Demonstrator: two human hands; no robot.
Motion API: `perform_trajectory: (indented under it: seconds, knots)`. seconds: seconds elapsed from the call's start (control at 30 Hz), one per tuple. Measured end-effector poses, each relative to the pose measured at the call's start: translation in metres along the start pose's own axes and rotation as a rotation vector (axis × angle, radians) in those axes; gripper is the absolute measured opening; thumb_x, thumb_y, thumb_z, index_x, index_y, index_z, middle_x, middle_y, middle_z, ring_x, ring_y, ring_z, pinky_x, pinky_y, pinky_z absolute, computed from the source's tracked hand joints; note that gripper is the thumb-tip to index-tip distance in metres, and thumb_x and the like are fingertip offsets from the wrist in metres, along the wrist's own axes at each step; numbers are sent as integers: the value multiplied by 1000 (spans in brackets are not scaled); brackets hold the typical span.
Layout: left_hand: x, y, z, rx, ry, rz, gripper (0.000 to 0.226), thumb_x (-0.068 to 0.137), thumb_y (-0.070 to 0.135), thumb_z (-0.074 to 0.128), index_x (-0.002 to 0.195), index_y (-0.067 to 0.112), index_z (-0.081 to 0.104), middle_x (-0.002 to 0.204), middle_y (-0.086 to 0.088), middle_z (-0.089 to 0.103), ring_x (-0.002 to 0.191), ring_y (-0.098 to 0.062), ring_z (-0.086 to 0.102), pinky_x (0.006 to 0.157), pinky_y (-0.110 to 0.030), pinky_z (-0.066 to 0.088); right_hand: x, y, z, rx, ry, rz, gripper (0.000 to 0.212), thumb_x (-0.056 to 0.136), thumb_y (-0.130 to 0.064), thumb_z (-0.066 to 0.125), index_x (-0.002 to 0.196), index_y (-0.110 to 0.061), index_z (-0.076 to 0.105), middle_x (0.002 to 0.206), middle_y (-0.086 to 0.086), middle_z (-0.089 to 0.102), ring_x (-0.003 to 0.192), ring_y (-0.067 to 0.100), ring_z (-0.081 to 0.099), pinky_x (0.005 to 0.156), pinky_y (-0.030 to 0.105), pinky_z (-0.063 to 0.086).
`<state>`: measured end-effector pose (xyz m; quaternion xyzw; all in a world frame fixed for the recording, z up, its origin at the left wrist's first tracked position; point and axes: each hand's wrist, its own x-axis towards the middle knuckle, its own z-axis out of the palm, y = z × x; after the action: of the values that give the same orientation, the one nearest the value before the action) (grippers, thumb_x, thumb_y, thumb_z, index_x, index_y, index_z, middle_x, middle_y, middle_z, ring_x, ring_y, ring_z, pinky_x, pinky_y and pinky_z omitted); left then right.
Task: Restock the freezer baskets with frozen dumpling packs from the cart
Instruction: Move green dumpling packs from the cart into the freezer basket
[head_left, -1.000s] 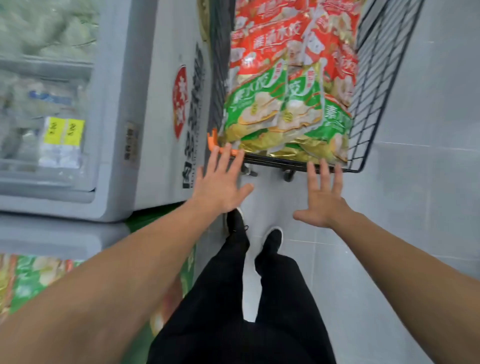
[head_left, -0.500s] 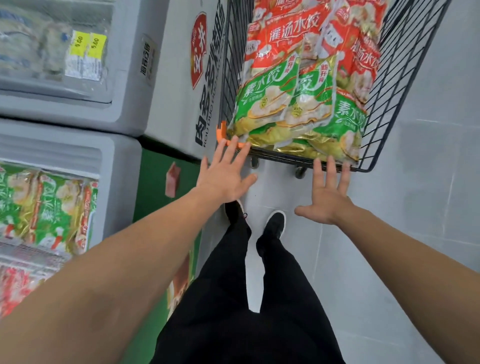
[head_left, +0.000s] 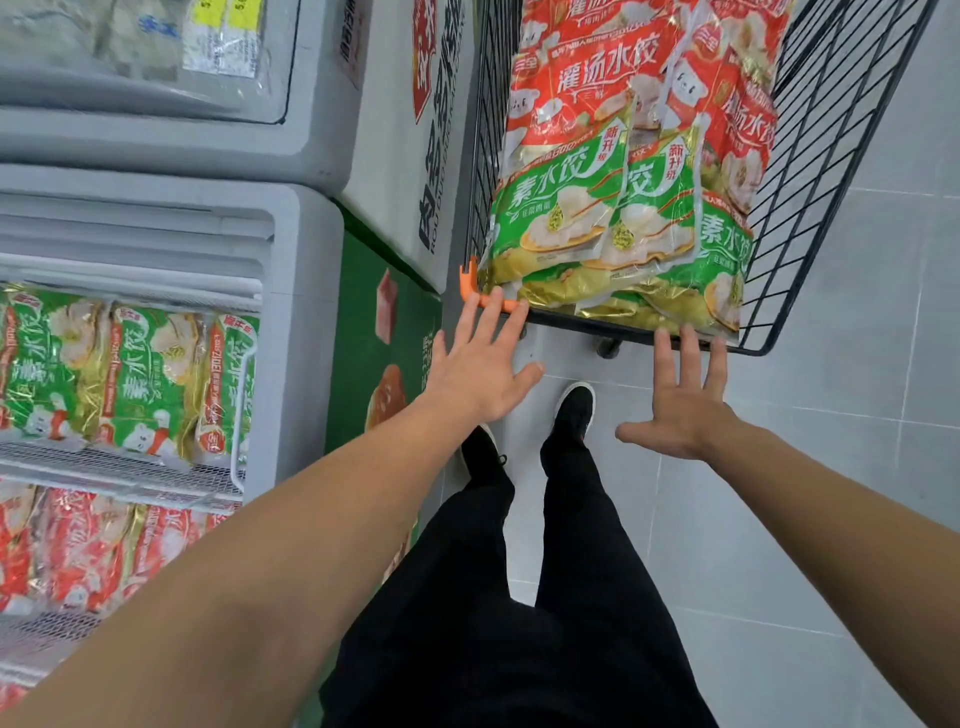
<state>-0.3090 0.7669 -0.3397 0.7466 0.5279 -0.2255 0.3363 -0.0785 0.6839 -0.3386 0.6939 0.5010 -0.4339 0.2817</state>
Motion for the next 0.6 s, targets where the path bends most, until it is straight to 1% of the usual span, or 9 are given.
perform_trajectory:
  seconds: [0.07,0.13,0.2,0.27,0.33,0.43,0.5,0.6]
  knots:
    - [-12,-8,6,3,-16,23,79,98,63,34,158,36,-9,164,9,-24,150,-18,-28,121,-63,8,-4,-4,14,-24,-5,20,135,71,-75,60,145,-22,-40,152,8,-46,133,39,-49,119,58,2]
    - [-20,-15,9,22,-54,33,80,98,63,34,157,37,-12,163,9,-28,149,-18,-29,121,-63,8,-6,-8,27,-47,-6,31,136,70,-79,56,144,-20,-42,151,9,-47,132,39,-50,118,59,0]
    - [-25,-19,10,45,-108,34,82,97,63,35,157,37,-15,162,8,-31,149,-19,-31,121,-62,7,-8,-13,40,-65,-8,45,136,70,-79,54,142,-19,-44,149,11,-49,131,40,-51,118,59,0]
    - [-30,-23,12,47,-146,34,83,97,63,36,156,37,-16,161,9,-33,148,-18,-32,122,-61,5,-10,-17,51,-75,-5,62,136,70,-79,54,139,-19,-47,147,12,-51,130,41,-52,118,59,3]
    - [-34,-27,14,45,-156,37,84,97,63,37,156,38,-16,160,9,-34,147,-18,-33,122,-60,4,-11,-20,58,-73,8,64,136,70,-79,53,137,-19,-48,147,12,-51,130,41,-51,118,59,6]
    - [-38,-33,18,52,-157,44,84,97,63,38,156,37,-15,161,8,-34,147,-18,-33,121,-60,4,-13,-25,66,-61,16,63,135,71,-79,52,137,-19,-48,148,12,-50,132,40,-50,119,58,5]
    - [-38,-34,19,49,-152,52,82,98,61,38,157,36,-15,161,8,-34,147,-19,-33,121,-60,4,-15,-28,67,-57,25,76,134,72,-78,54,137,-20,-48,149,11,-49,132,40,-50,119,58,4]
    - [-36,-33,18,44,-147,61,80,99,58,37,157,35,-14,162,7,-32,148,-20,-31,122,-59,3,-22,-31,64,7,54,91,129,78,-68,61,145,-22,-40,153,6,-45,136,40,-45,119,56,9]
